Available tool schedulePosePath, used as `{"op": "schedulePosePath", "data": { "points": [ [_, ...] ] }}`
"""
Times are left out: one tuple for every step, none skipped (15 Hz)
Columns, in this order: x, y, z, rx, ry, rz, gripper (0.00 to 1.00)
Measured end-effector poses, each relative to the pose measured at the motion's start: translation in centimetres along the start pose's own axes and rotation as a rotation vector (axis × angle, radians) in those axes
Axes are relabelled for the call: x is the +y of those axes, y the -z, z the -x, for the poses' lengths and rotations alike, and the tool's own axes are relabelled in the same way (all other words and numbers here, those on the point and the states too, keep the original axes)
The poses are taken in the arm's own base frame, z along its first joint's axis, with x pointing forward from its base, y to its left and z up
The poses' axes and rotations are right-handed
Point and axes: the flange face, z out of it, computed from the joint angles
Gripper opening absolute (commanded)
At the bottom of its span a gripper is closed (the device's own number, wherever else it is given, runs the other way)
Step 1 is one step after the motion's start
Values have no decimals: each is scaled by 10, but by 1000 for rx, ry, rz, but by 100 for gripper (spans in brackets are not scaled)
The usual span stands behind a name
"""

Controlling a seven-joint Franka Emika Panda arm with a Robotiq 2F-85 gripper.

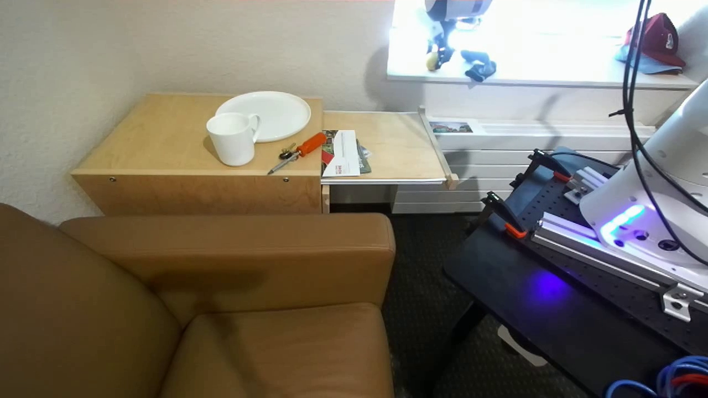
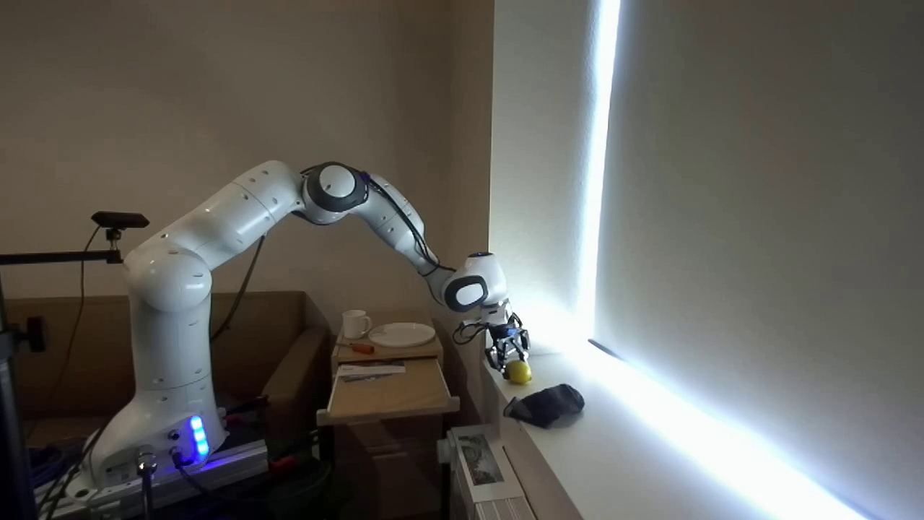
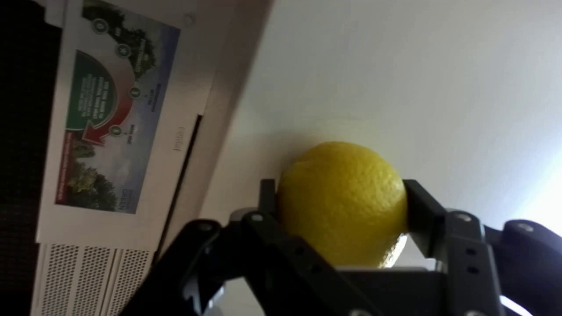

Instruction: Remove the lemon from the windowsill and put it on the white plate

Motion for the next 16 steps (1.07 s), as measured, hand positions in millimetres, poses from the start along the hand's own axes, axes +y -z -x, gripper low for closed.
{"op": "schedulePosePath", "data": {
  "points": [
    [4, 4, -2, -16, 31, 41, 45],
    [9, 10, -4, -34, 65, 80, 45],
    [14, 18, -6, -53, 100, 116, 45],
    [20, 28, -7, -73, 136, 147, 45],
    [26, 40, -7, -96, 176, 171, 45],
    [34, 55, -6, -120, 219, 190, 45],
    [42, 70, -5, -147, 265, 201, 45],
    [50, 85, -1, -172, 309, 205, 45],
    [58, 101, 4, -198, 356, 198, 45],
    [66, 116, 11, -223, 401, 185, 70],
    [72, 133, 18, -256, 427, 163, 70],
    [77, 149, 23, -281, 445, 140, 70],
    [81, 162, 26, -294, 454, 124, 70],
    [84, 168, 27, -299, 458, 117, 70],
    [86, 171, 26, -301, 460, 114, 45],
    [88, 170, 26, -303, 461, 117, 45]
  ]
}}
